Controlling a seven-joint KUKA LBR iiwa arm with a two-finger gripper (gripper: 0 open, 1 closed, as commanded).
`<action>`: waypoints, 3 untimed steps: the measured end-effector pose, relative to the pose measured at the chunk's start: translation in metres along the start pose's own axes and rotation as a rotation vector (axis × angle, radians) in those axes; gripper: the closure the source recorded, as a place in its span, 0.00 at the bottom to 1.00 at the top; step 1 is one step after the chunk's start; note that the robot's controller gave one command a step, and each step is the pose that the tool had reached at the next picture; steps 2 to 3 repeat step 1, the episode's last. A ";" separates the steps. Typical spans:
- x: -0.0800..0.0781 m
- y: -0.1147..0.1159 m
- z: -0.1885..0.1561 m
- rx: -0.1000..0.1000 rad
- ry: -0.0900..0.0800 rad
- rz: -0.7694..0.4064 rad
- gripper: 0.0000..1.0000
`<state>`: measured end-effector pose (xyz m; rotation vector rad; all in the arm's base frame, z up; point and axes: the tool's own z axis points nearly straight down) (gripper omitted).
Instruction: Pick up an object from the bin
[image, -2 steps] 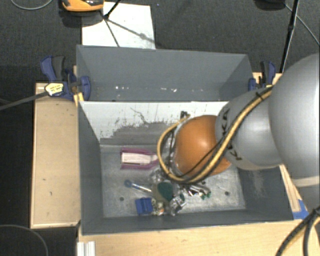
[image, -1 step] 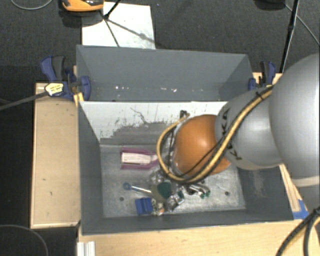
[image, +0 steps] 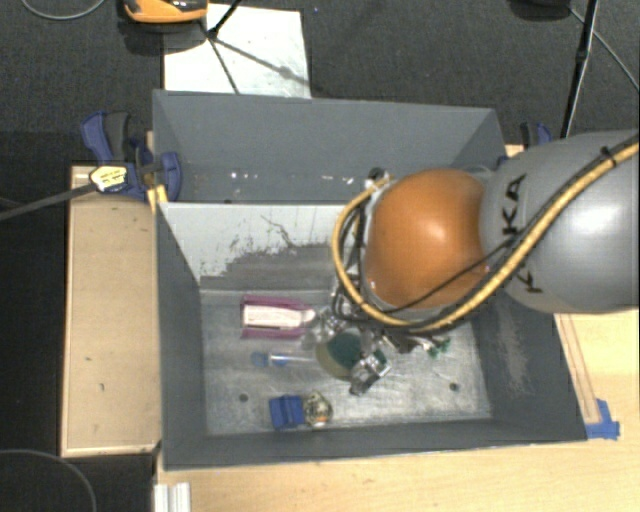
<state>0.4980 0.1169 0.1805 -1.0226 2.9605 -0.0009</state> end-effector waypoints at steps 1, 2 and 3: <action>-0.004 -0.011 -0.187 0.001 -0.001 -0.368 1.00; -0.004 -0.011 -0.187 0.001 -0.001 -0.368 1.00; -0.004 -0.011 -0.187 0.001 -0.001 -0.368 1.00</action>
Offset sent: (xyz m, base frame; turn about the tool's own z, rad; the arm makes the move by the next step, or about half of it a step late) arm 0.0069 -0.0072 0.1839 -0.3708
